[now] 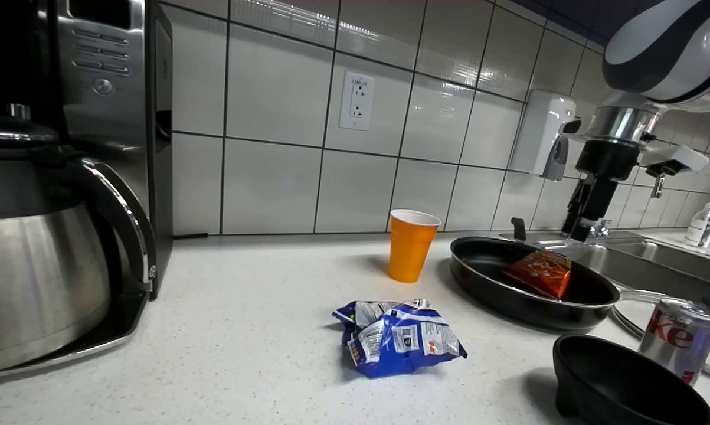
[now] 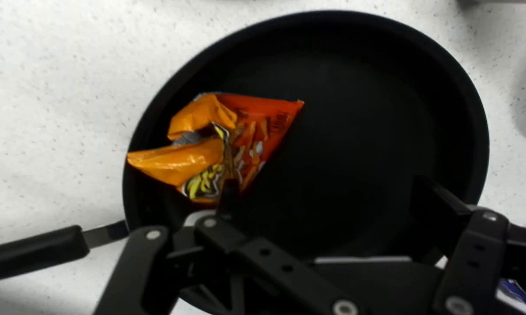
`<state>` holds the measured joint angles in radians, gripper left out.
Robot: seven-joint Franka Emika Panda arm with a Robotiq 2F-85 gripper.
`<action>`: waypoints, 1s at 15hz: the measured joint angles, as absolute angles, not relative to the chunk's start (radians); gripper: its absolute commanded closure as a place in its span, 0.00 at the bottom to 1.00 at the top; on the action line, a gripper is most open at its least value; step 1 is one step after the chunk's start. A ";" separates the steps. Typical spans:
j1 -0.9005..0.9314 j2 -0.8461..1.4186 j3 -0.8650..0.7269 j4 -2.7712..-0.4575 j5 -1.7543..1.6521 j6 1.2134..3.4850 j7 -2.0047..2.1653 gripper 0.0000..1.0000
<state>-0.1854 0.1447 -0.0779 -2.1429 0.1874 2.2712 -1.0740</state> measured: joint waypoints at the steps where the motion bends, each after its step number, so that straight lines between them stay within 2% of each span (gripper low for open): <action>1: -0.175 0.144 -0.070 -2.140 0.199 2.271 -1.078 0.00; 15: 0.019 0.124 0.069 -2.104 0.175 2.270 -1.081 0.00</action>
